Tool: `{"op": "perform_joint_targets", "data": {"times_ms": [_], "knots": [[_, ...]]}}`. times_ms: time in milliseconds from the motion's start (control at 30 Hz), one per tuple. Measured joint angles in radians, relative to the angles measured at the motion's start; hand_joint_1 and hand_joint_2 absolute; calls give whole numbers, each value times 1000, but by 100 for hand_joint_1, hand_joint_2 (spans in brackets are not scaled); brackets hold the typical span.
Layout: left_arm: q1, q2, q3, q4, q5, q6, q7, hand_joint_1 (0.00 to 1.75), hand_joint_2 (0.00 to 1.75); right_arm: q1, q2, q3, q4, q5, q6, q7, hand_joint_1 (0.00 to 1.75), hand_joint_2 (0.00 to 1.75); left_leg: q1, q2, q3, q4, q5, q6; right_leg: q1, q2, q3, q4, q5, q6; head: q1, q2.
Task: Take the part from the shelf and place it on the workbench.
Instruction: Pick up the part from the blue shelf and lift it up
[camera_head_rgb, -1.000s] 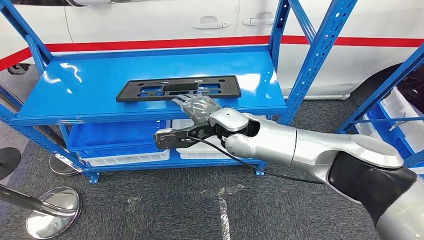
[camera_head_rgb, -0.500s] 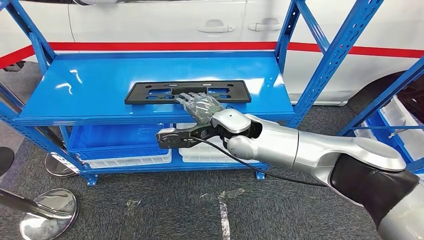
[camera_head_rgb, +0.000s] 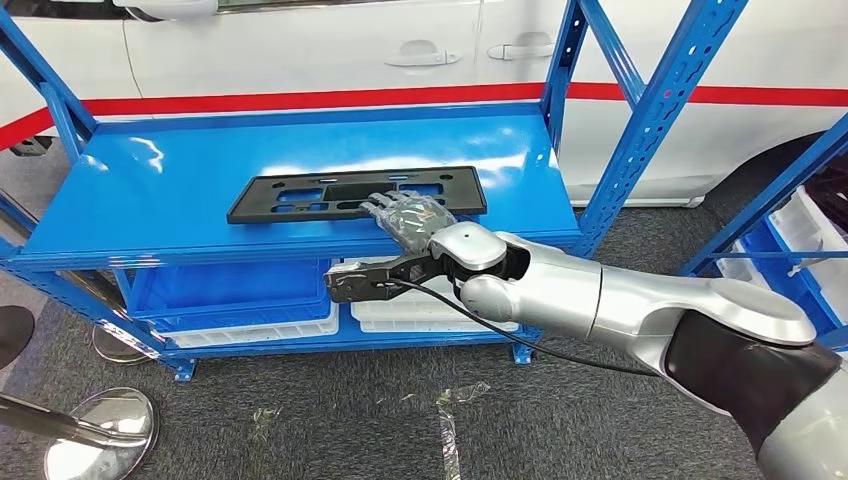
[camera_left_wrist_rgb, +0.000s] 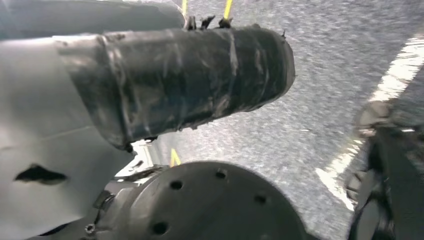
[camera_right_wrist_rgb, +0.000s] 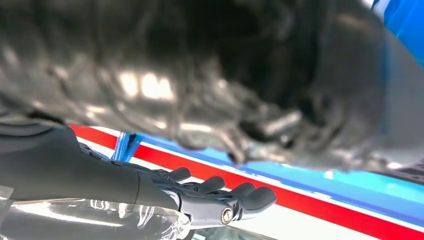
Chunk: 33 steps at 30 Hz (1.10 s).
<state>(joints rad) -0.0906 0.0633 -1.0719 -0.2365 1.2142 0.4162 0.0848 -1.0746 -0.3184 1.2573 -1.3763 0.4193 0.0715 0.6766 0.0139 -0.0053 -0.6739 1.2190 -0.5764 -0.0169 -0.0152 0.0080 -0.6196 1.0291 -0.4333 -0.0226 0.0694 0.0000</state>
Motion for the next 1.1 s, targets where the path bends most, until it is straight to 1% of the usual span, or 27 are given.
{"op": "perform_joint_targets", "data": {"times_ms": [33, 67, 100, 133, 167, 200, 233, 300, 367, 400, 433, 500, 533, 567, 600, 633, 667, 700, 733, 767, 867, 900, 933, 967, 1033, 1067, 1100], "knots": [[0, 0, 0, 0, 0, 0, -1, 0, 0, 2, 1, 0, 0, 0, 0, 0, 0, 0, 0, 0, -36, 56, -12, -1, 1, 0, 2, 0, -3, -2, 0, 0], [0, 0, 0, 0, 0, 0, -1, 0, 0, 4, 1, 0, 0, 0, 0, 0, 0, 0, 0, 0, -57, 80, -7, -2, 2, 0, 5, 1, -6, -4, 0, 0], [0, 0, 0, 0, 0, 0, -2, 0, 0, 6, 2, 0, 0, 0, 0, 0, 0, 0, 0, 0, -59, 67, 18, 0, 3, 0, 9, 2, -9, -4, 0, 0], [1, 0, 0, 0, 0, 0, -2, 0, 0, 6, 2, 0, 0, 1, 1, 0, 0, 0, 0, 0, -41, 15, 59, 3, 3, 1, 14, 2, -13, -3, 0, 0], [1, 0, 0, 0, 0, 0, -2, 0, 0, 6, 3, 0, 0, 3, 1, 0, 0, 0, 0, 0, -13, -56, 100, 7, 3, 2, 20, 3, -17, -1, 0, 0], [2, 1, 0, 0, 0, -1, -2, 0, 0, 6, 3, 0, 0, 4, 1, 0, 0, 0, -2, 0, 16, -121, 127, 11, 5, 3, 23, 4, -22, 2, 0, 0], [0, 1, 0, 0, 0, -1, -3, 0, 0, 5, 4, 0, 0, 5, 2, -1, 0, 0, -5, -1, 37, -166, 141, 15, 7, 3, 24, 4, -24, 6, 0, 0], [-1, 1, 0, 0, 0, -2, -3, 0, 0, 5, 4, 0, 0, 7, 2, -1, 0, 0, -10, -3, 51, -194, 137, 21, 8, 3, 23, 3, -26, 16, 2, 0], [-1, 1, 0, 0, 0, -2, -3, 0, 0, 5, 4, 0, 0, 9, 3, -1, 0, 0, -6, -4, 59, -204, 137, 30, 8, 2, 26, 3, -31, 26, 3, 0], [0, 1, 0, 0, 0, -2, -2, 0, 0, 4, 4, -1, 0, 11, 3, -2, 0, 0, -3, -3, 64, -208, 138, 35, 8, 1, 21, 18, -42, 31, 4, 0], [0, 0, 0, 0, 0, -2, -2, 0, 0, 3, 4, -3, 0, 13, 3, -2, 0, 0, -1, -2, 70, -213, 138, 40, 8, 0, 6, 52, -61, 35, 5, 0], [0, 0, 0, 0, 0, -2, -2, 0, 0, 4, 4, -5, 0, 16, 6, -4, 0, 0, 0, -2, 74, -215, 135, 48, 5, -2, -58, 176, -114, 41, 6, 0], [0, 1, 0, 0, 0, -2, -2, 0, 0, 6, 4, -5, 0, 17, 8, -4, 0, 0, 0, -2, 75, -214, 133, 51, 4, -2, -93, 238, -133, 43, 6, 0], [0, 1, 0, 0, 0, -2, -2, 0, 0, 9, 4, -5, 0, 18, 11, -4, 0, 0, 0, -3, 77, -214, 130, 52, 3, -2, -118, 275, -135, 45, 6, 0], [0, 1, 0, 0, 0, -2, -3, 0, 0, 11, 4, -5, 0, 18, 13, -4, 0, 0, 0, -3, 80, -213, 128, 52, 3, -2, -124, 273, -118, 45, 6, 0], [0, 1, 0, 0, 0, -3, -3, 0, 0, 11, 4, -5, 0, 19, 15, -4, 0, 0, 0, -4, 85, -213, 124, 51, 2, -3, -111, 233, -84, 44, 6, 0], [1, 1, 0, 0, 0, -4, -2, 0, 0, 11, 4, -5, 0, 20, 16, -4, 0, 0, 0, -5, 90, -211, 119, 49, 1, -3, -83, 165, -42, 42, 6, 0], [1, 0, 0, 0, 0, -5, -2, 0, 0, 10, 4, -5, 0, 20, 16, -5, 0, 0, -2, -6, 94, -209, 113, 45, 3, -3, -51, 97, -12, 40, 6, 0], [1, 0, 0, 0, 0, -5, -2, 0, 0, 9, 4, -5, 0, 21, 17, -5, 0, 0, -3, -6, 96, -206, 109, 41, 5, -3, -26, 45, 5, 37, 6, 0], [0, 0, 0, 0, 0, -6, -2, 0, 0, 9, 4, -6, 0, 21, 17, -6, 0, 0, -4, -7, 95, -205, 106, 36, 6, -2, -12, 14, 10, 34, 5, 0], [-2, 0, 0, 0, 0, -6, -2, 0, 0, 9, 4, -6, 0, 21, 17, -7, 0, 0, -5, -7, 95, -206, 100, 22, 6, -1, -4, -1, 2, 22, 5, 0], [-1, 0, 0, 0, 0, -6, -2, 0, 0, 9, 4, -6, 1, 21, 16, -7, 0, 0, -4, -5, 92, -195, 91, 16, 3, -1, 1, -4, 1, 16, 4, 0], [-1, 0, 0, 0, 0, -6, -2, 0, 0, 9, 5, -7, 1, 21, 16, -8, 0, 0, -3, -3, 80, -166, 74, 11, 1, -1, 5, -8, 1, 11, 2, 0], [0, 0, 0, 0, 0, -6, -2, 0, 0, 10, 5, -7, 2, 21, 16, -10, 0, 0, -2, -2, 55, -117, 50, 6, -1, -1, 9, -10, 0, 6, 1, 0], [0, 0, 0, 0, 0, -6, -2, 0, 0, 15, 6, -8, 3, 19, 15, -14, 0, 0, -1, -1, -16, 12, 3, 0, 0, -2, 13, -9, -5, 1, 0, 0], [0, 0, 0, 0, 0, -6, -2, 0, 0, 20, 7, -8, 4, 18, 15, -16, 0, 0, 0, -1, -47, 58, -3, -2, 0, -2, 14, -8, -8, 0, 0, 0], [0, 0, 0, 0, 0, -6, -2, 0, 0, 25, 7, -8, 5, 16, 15, -18, 0, 0, 0, -1, -61, 69, 9, -2, 0, -2, 17, -6, -12, -1, 0, 0]]}}
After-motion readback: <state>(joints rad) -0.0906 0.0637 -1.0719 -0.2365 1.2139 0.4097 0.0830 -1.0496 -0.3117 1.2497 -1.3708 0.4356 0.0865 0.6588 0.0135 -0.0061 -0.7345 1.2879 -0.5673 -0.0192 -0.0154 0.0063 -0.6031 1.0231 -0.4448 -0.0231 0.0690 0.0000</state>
